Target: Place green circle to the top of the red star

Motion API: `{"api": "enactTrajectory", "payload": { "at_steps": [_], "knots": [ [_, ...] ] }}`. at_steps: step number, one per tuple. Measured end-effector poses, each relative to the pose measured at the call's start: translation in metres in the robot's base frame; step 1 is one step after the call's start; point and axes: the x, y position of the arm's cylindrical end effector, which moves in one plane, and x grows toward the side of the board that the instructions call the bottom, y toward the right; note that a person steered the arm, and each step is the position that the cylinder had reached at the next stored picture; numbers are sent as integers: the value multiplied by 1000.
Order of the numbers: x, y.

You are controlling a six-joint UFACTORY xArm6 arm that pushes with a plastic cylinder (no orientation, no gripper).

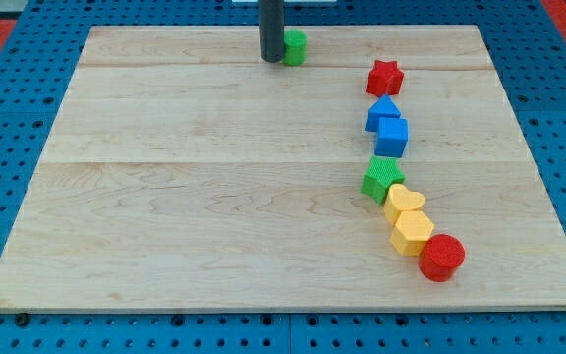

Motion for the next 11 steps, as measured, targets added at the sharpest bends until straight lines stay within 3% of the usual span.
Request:
{"api": "enactTrajectory", "payload": {
  "at_steps": [1, 3, 4, 6, 8, 10, 11],
  "knots": [
    [-24, -12],
    [17, 97],
    [18, 63],
    [60, 103],
    [25, 123],
    [32, 154],
    [34, 137]
  ]
}}
